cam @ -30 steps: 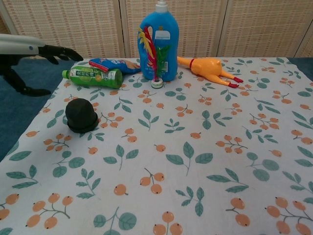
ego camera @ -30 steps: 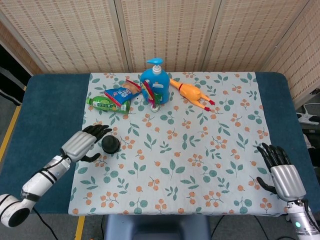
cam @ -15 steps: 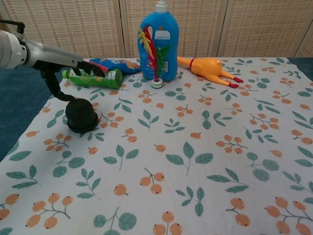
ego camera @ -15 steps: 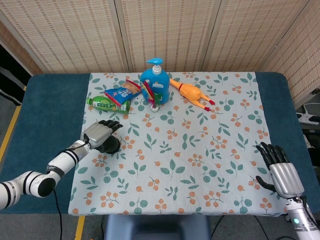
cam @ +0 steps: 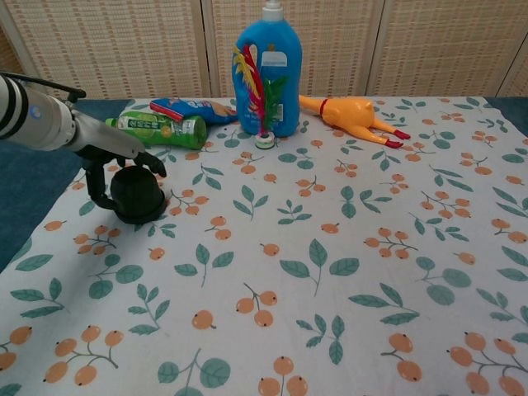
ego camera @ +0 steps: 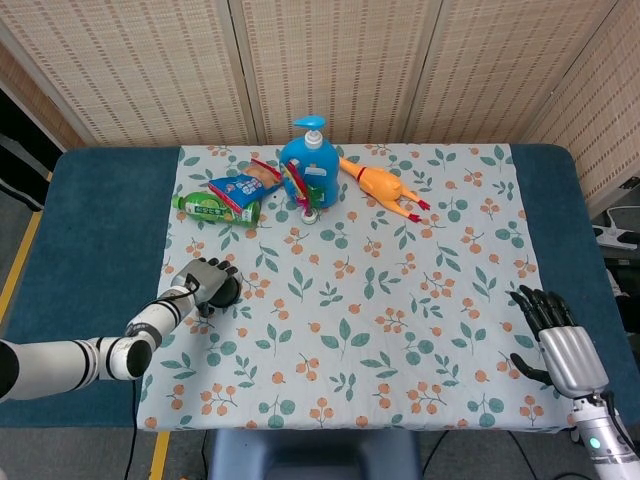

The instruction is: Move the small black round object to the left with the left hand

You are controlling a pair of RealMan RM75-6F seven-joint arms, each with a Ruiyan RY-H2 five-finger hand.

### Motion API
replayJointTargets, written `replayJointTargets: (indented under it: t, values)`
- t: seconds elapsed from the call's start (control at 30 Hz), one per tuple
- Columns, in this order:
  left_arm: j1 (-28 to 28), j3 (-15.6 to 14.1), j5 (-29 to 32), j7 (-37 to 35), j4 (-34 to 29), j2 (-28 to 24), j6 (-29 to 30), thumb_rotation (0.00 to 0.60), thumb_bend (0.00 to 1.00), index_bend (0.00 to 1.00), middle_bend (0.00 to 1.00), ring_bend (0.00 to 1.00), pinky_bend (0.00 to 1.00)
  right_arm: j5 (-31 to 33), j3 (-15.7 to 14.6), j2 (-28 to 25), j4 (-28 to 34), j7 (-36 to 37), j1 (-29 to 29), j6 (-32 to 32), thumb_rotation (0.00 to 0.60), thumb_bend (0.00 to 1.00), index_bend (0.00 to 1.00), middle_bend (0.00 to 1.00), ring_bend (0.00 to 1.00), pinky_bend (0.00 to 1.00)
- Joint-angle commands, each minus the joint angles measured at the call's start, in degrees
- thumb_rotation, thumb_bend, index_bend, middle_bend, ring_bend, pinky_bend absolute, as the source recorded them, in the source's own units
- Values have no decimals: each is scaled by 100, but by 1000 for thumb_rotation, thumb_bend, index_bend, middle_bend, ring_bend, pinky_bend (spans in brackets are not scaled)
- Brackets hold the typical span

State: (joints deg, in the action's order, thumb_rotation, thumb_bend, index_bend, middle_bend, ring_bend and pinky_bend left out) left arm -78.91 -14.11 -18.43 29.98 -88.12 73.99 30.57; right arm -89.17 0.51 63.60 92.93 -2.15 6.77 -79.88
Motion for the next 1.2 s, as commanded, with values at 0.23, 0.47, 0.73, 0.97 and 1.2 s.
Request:
replayJointTargets:
  t: [0.23,0.47,0.73,0.97,1.2]
  values:
    - [-49,90,-315,-62,-13,88,294,600,363,0,0,0,131,9,-15,7,13,-38,13,28,600,180,0,0,0,0]
    - [-436,-281,322,110,79,166,-66,600,363,0,0,0,154,58,2,11,10,-54,23,44,600,180,0,0,0,0]
    - [-835,-702,856,171,155,329,-139,600,363,0,0,0,161,58,0,11,33,-74,10,12,600,180,0,0,0,0]
    - [-806,-742,703,199,182,513,300,600,366,0,0,0,209,62,-4,19,43,-100,9,9,600,180,0,0,0,0]
    - [-876,-852,839,313,287,635,201,600,366,0,0,0,236,75,-9,28,43,-133,26,46,600,180,0,0,0,0]
